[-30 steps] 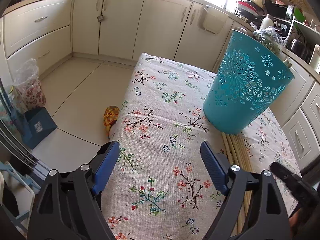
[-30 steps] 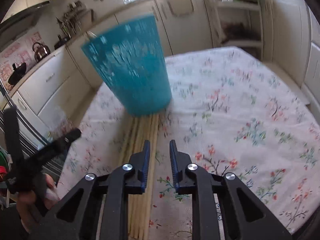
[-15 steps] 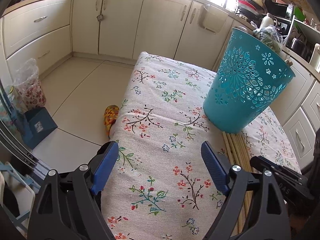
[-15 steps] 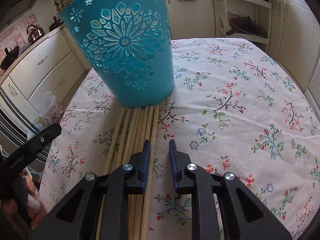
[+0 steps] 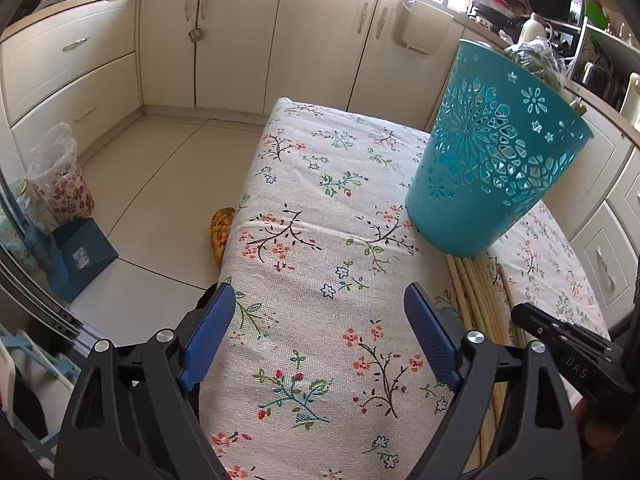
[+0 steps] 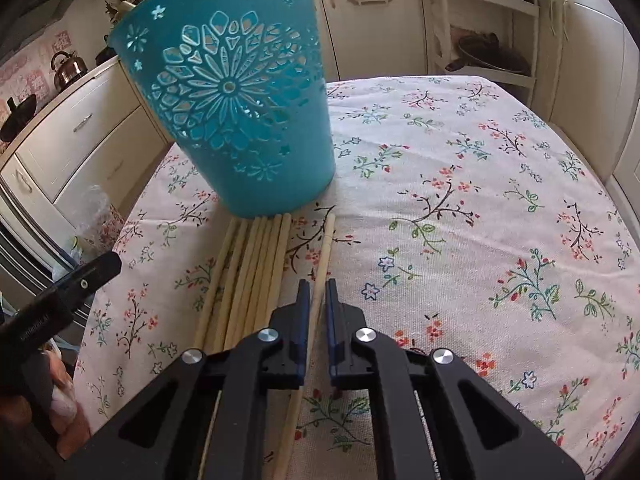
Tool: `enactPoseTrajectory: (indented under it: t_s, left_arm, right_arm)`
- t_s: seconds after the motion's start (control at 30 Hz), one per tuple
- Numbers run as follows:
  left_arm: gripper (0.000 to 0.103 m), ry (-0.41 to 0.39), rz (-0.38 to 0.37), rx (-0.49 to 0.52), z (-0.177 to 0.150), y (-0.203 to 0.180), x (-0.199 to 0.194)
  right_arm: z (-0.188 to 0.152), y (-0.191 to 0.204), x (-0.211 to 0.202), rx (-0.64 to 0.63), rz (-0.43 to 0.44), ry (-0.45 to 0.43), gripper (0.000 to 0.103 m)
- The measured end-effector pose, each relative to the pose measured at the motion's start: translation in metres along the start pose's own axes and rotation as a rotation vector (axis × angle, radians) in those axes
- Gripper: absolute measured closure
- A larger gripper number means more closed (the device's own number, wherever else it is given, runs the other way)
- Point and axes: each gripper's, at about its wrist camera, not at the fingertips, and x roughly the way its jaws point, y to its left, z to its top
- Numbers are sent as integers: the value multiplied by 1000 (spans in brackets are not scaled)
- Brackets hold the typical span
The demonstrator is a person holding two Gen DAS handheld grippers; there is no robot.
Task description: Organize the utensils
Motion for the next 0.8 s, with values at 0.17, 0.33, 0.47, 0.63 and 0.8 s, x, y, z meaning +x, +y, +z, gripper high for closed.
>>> enactPoseTrajectory:
  t_s: [0.17,0.33,0.47,0.63,0.8]
  left_arm:
    - [20,9,5,-3,0,0,1]
    - [20,14,-1,-2,-2,0,1]
    - [18,13,3,12,-3,-3,1]
    - [17,17,3,5,-3,-2,1]
    - [17,22,5,0,-3,0,2]
  right_arm:
    - [-2,4,-1,-12,-11,-1,96]
    - [-1,2,-1,-14,-14,0,96]
    - [-1,2,-1,-11,-11,0,96]
    - [-1,3,0,-13,-9,0,95]
    - [-1,5,0,-25,-11,0,92]
